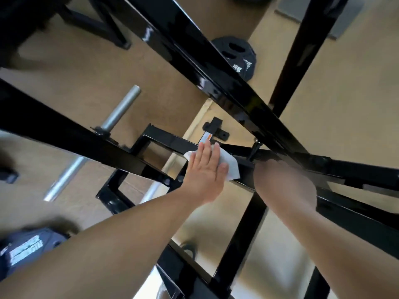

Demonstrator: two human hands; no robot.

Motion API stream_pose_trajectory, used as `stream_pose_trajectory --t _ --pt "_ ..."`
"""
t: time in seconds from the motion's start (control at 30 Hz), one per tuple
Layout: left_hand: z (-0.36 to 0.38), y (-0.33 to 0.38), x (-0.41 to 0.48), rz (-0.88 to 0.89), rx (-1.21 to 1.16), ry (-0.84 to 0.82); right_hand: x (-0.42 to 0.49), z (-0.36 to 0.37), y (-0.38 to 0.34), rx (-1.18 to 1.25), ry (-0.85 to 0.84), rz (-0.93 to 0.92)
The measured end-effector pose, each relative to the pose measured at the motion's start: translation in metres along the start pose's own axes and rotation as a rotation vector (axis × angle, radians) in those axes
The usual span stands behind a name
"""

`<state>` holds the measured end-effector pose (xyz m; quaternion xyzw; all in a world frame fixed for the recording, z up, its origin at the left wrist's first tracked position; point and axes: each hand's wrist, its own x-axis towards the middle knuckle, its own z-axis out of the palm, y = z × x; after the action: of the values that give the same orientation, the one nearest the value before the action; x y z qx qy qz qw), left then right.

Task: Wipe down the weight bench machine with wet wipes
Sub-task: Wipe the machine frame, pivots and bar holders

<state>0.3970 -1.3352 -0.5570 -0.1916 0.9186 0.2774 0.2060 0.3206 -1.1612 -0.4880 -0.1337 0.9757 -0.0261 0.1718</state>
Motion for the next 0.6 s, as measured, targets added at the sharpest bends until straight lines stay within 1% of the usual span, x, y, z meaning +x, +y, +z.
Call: stream_pose_trajectory --t 0.07,0.1,0.17,0.23,0.3,0.37,0.43,0.5,0.53,0.57,0.6 --pt "0.002 0.019 -0.003 -0.028 0.026 -0.002 0.003 0.006 -0.004 -0.028 0.007 0.072" --pt "0.003 0.026 -0.007 -0.006 0.05 0.007 0.003 0.007 -0.005 -0.046 0.008 0.074" --pt "0.003 0.03 -0.016 0.101 0.073 0.001 0.005 0.011 -0.005 -0.071 -0.001 0.056" --pt "-0.001 0.021 -0.016 0.196 0.092 -0.019 0.003 0.012 -0.006 -0.074 -0.009 0.046" --pt "-0.01 0.001 -0.004 0.194 0.091 -0.041 0.003 0.011 -0.008 -0.106 0.001 0.023" --pt "-0.022 -0.029 0.015 0.059 0.05 -0.053 0.003 0.009 -0.009 -0.132 -0.008 0.014" --pt "-0.033 -0.056 0.032 -0.138 0.011 -0.07 0.002 0.01 -0.008 -0.131 0.0 0.0" --pt "-0.036 -0.066 0.041 -0.319 -0.047 -0.058 0.004 0.01 -0.007 -0.125 0.004 -0.002" --pt "-0.034 -0.062 0.04 -0.375 -0.066 -0.025 0.004 0.01 -0.007 -0.124 -0.001 -0.005" --pt "-0.029 -0.052 0.037 -0.386 -0.077 0.015 0.004 0.011 -0.007 -0.122 -0.001 -0.009" --pt "-0.022 -0.036 0.03 -0.34 -0.079 0.045 0.003 0.011 -0.007 -0.116 0.004 -0.009"
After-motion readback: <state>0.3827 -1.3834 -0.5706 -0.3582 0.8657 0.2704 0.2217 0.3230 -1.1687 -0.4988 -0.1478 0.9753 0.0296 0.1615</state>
